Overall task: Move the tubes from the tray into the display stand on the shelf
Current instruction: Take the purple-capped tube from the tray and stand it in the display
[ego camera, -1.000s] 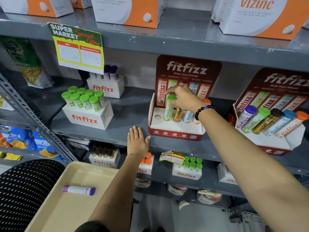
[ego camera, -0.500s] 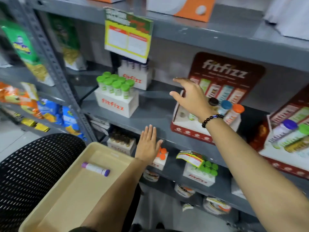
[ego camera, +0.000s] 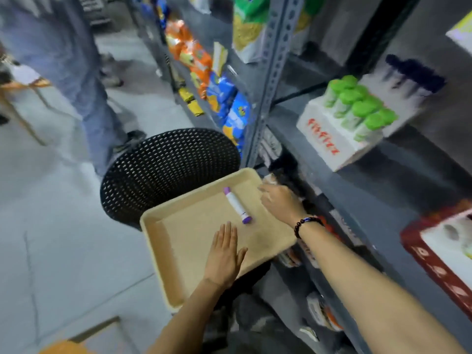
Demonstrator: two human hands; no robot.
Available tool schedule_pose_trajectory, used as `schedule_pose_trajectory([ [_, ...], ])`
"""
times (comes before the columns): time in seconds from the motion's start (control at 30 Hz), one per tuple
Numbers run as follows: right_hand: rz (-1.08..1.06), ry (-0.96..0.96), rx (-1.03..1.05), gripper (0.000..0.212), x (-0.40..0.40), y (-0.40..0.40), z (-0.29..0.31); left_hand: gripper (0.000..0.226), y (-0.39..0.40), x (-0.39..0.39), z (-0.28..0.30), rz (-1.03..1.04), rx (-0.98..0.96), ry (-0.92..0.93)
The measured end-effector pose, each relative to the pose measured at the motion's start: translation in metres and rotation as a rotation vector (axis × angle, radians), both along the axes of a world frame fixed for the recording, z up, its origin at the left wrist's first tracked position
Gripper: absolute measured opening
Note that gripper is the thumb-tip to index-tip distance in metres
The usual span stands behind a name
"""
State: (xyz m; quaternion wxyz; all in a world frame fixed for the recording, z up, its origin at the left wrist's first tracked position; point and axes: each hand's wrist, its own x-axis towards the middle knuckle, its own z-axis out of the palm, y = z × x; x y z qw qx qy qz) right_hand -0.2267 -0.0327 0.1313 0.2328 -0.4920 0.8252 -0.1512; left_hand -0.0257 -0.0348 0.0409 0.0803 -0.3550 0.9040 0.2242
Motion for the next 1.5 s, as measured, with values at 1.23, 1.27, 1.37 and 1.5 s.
schedule_pose_trajectory([
  [1.23,-0.384,-0.082,-0.179,0.019,-0.016,0.002,-0.004,0.104,0.012,-0.032,-0.012,-0.013,0.013,-0.01],
  [1.27,-0.379,-0.041,-0.18,0.01,-0.021,0.009,0.009,0.1,0.01,-0.04,0.002,-0.041,0.003,0.036],
  [1.37,-0.376,0.075,-0.181,0.018,-0.035,0.038,0.055,0.082,0.007,-0.069,0.036,-0.153,-0.056,0.147],
  [1.5,-0.451,0.19,-0.215,0.021,-0.05,0.088,0.117,0.077,0.012,-0.107,0.069,-0.299,-0.081,0.321],
])
